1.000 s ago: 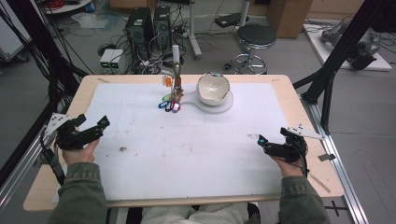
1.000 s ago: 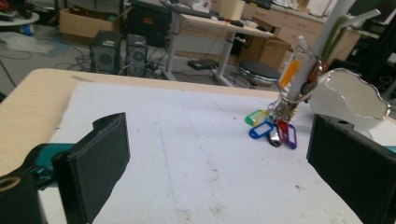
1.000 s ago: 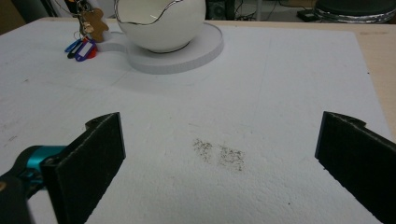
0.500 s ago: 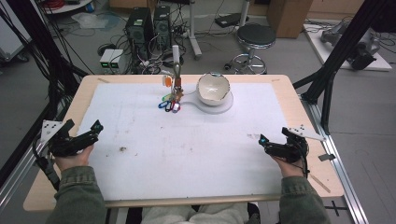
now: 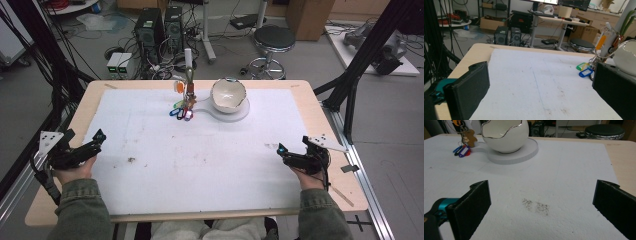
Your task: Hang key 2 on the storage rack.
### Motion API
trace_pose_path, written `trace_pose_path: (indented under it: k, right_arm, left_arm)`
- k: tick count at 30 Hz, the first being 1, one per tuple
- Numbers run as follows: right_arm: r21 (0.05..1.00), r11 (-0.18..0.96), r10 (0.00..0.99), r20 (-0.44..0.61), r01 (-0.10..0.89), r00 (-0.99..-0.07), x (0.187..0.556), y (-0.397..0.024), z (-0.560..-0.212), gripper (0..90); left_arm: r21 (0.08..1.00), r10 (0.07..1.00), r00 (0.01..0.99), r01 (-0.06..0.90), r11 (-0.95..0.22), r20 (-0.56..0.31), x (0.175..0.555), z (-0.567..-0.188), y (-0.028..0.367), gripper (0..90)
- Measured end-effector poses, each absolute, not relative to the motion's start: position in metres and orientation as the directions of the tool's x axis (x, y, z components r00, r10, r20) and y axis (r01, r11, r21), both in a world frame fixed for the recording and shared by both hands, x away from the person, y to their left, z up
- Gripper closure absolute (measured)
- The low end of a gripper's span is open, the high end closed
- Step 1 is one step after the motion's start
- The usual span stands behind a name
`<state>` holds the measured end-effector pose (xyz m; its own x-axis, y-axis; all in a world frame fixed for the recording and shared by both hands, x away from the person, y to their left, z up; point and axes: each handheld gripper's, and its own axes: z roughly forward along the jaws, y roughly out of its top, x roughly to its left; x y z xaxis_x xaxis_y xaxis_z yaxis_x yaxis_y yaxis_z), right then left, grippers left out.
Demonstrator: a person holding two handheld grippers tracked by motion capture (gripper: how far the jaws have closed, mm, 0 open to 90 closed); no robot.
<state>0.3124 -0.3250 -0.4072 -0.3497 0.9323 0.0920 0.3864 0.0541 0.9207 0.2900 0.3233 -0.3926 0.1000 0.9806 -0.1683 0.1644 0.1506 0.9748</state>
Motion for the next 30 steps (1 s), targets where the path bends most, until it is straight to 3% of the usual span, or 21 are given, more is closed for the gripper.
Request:
trace_pose_path:
  k: [30]
  right_arm:
    - [0.879,0.136,0.920,0.059,0.457,-0.387,0.3189,-0.3148,-0.4143,0.6]
  left_arm:
    - [0.967,0.977,0.148,0.227,0.119,-0.155,0.2919,-0.4002,0.3184,1.7]
